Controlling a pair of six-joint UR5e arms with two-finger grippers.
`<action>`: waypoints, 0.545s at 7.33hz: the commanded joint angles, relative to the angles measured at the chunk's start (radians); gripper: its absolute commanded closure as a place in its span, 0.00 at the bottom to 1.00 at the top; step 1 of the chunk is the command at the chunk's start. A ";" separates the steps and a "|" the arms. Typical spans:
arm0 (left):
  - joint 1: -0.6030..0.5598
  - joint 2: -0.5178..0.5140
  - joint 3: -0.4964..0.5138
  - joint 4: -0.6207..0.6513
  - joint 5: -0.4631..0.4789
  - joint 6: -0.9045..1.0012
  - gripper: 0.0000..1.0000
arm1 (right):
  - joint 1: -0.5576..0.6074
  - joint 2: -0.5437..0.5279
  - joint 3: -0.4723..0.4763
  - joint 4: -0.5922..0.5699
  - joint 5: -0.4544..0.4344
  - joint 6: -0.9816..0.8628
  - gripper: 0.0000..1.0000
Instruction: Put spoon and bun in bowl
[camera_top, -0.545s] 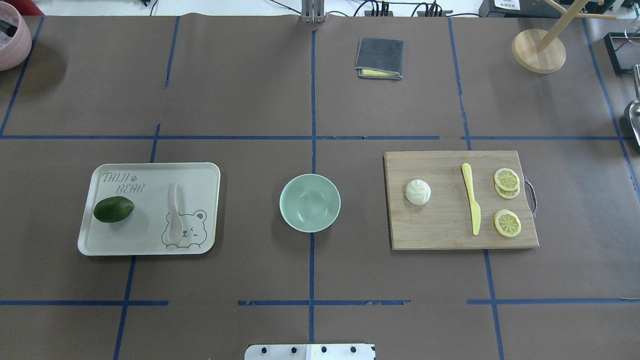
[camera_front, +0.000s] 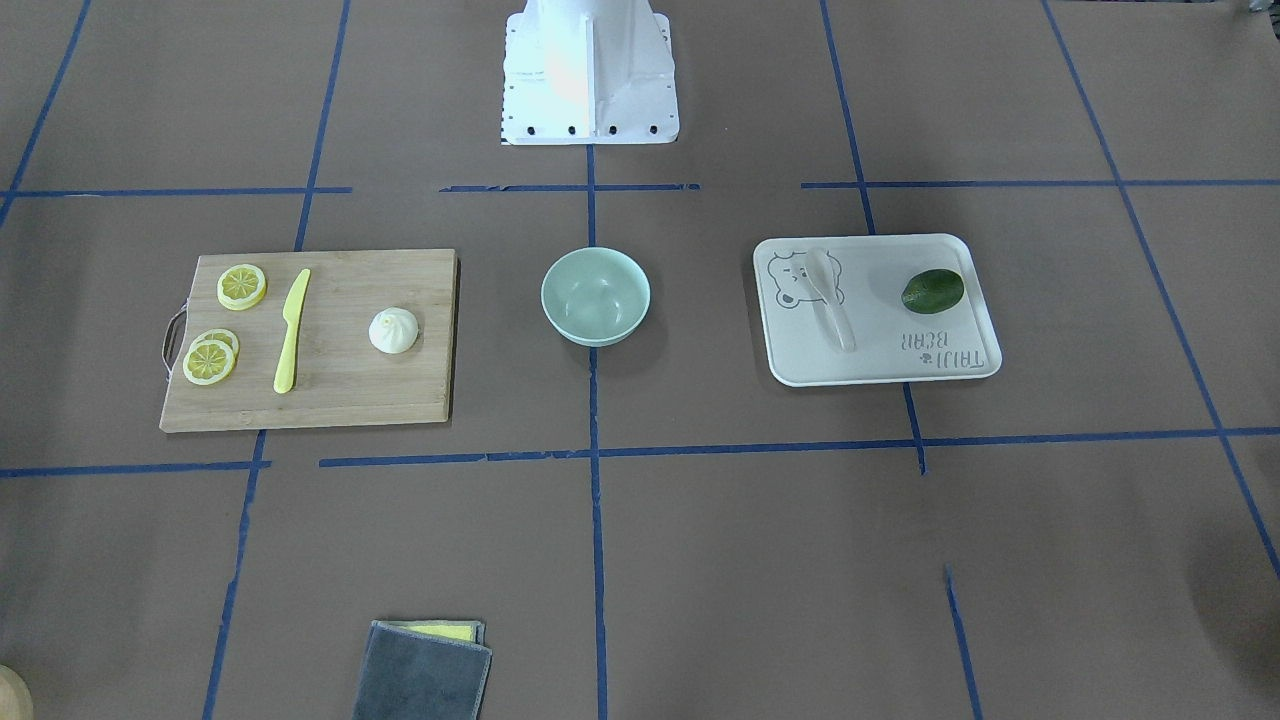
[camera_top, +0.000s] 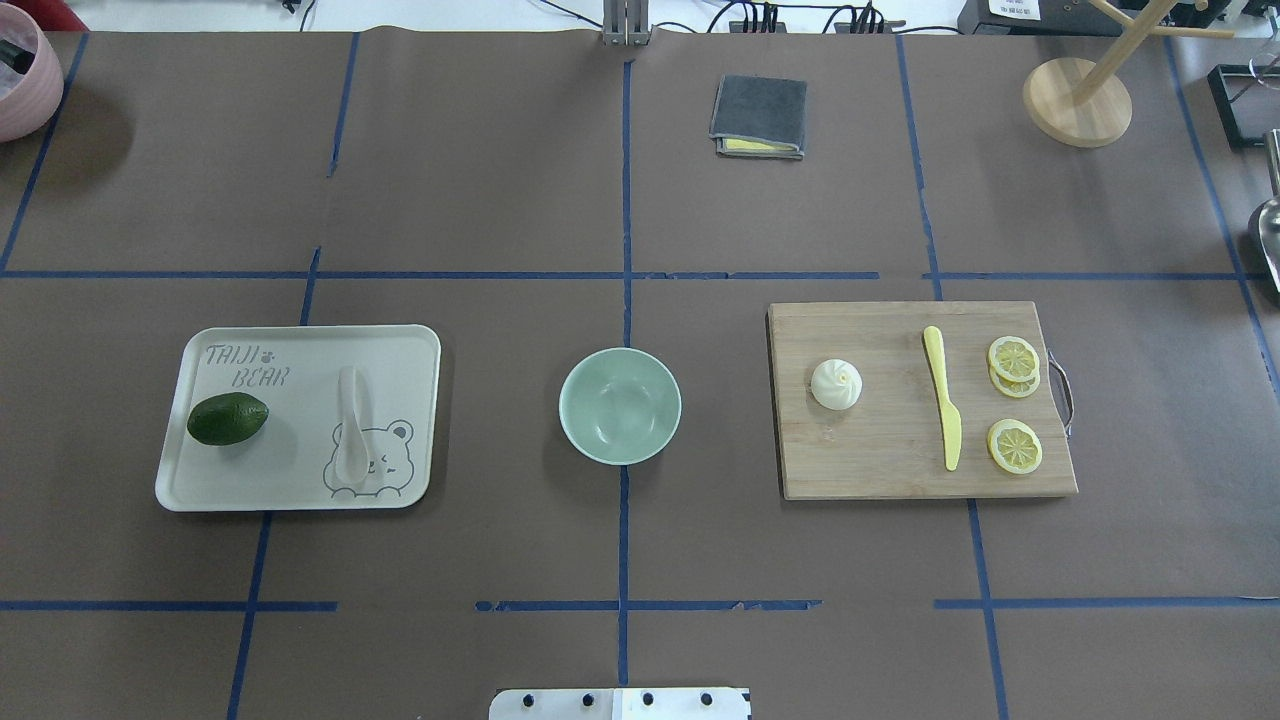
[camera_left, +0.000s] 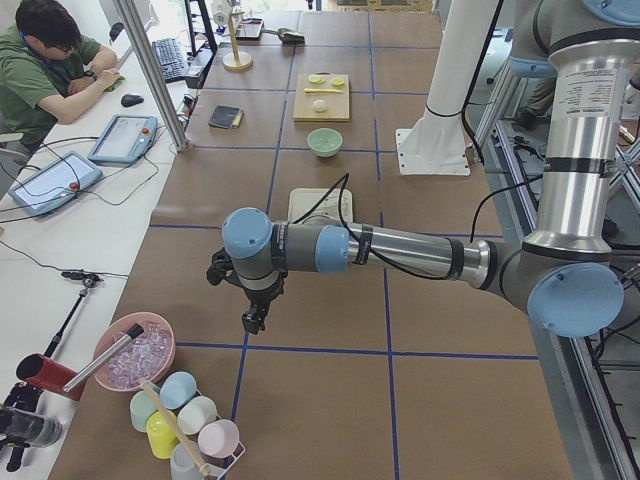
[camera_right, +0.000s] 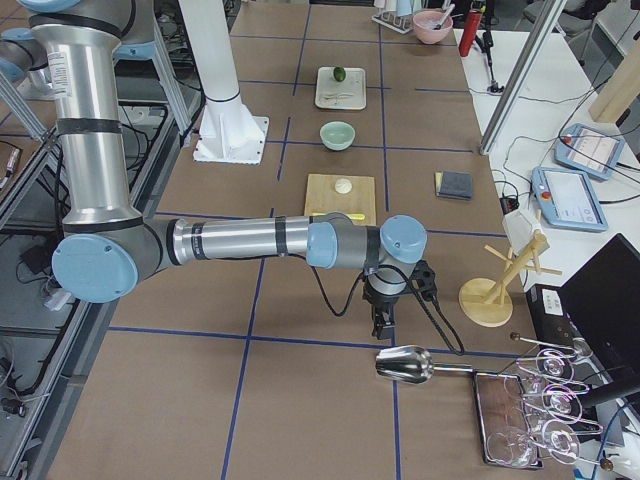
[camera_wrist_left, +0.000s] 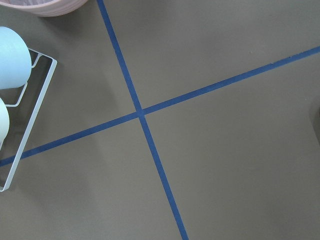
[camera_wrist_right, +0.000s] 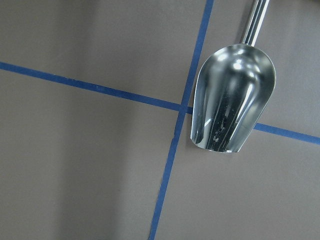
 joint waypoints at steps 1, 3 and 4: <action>0.002 -0.012 -0.040 -0.063 0.006 -0.002 0.00 | -0.001 0.015 0.027 0.001 0.000 0.000 0.00; 0.018 -0.055 -0.030 -0.260 0.016 -0.007 0.00 | -0.001 0.042 0.027 0.000 0.000 0.026 0.00; 0.038 -0.062 -0.031 -0.336 0.054 -0.021 0.00 | -0.001 0.043 0.030 0.001 0.000 0.038 0.00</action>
